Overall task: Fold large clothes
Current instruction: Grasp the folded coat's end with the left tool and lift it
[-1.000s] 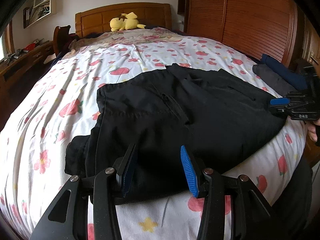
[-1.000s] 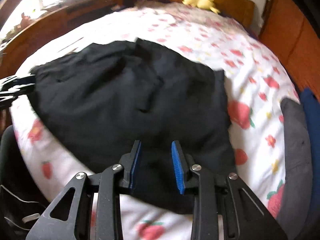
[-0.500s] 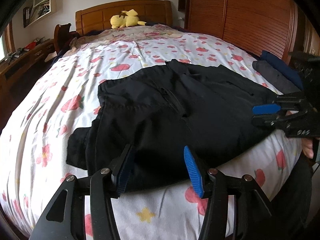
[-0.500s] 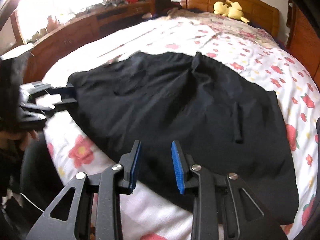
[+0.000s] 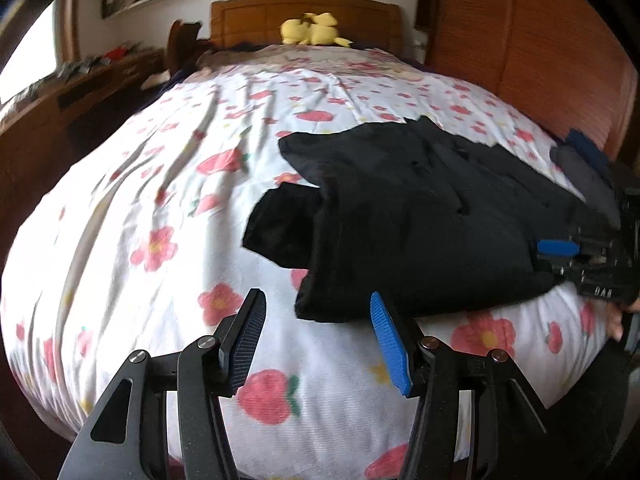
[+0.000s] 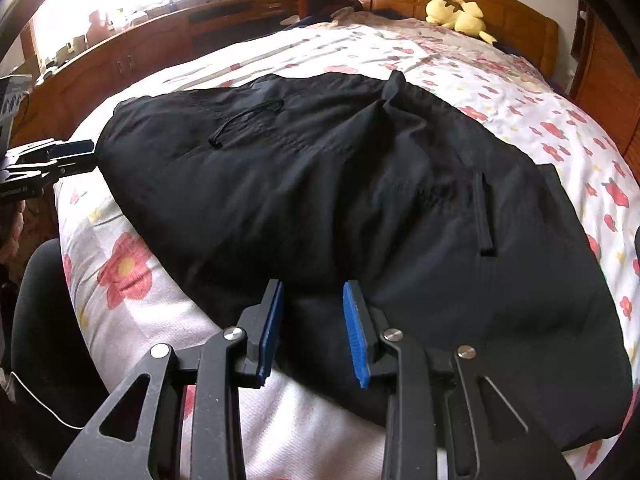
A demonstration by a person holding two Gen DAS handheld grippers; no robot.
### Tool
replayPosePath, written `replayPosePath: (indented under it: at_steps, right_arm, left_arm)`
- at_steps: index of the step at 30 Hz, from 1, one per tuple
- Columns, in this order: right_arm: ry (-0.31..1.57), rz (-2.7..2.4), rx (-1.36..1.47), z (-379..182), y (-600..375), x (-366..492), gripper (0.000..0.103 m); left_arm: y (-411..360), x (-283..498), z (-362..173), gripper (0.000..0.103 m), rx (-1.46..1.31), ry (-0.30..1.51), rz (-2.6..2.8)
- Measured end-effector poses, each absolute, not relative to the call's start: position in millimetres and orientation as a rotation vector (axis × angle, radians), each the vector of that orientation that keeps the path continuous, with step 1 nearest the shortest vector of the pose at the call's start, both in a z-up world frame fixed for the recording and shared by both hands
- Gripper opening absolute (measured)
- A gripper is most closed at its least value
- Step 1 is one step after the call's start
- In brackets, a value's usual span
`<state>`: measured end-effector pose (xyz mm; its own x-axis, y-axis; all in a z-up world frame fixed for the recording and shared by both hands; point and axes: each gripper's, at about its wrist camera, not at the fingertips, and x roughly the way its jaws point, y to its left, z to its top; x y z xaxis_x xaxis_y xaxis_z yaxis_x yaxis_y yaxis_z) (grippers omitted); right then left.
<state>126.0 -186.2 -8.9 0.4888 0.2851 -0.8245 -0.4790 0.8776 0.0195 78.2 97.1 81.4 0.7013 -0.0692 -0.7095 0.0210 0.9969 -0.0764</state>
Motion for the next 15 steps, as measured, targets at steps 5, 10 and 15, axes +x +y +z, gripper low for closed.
replayPosePath:
  at_steps: [5,10,15]
  right_arm:
    - [0.949,0.472,-0.210,-8,-188,124,0.031]
    - [0.948,0.472,-0.207,-8,-188,124,0.031]
    - [0.942,0.471,-0.205,-8,-188,123,0.031]
  left_arm:
    - [93,81,88,0.056,-0.077,0.761,-0.047]
    - [92,94,77,0.056,-0.063,0.787,-0.060]
    - [96,103,63,0.056,-0.083,0.829,-0.057]
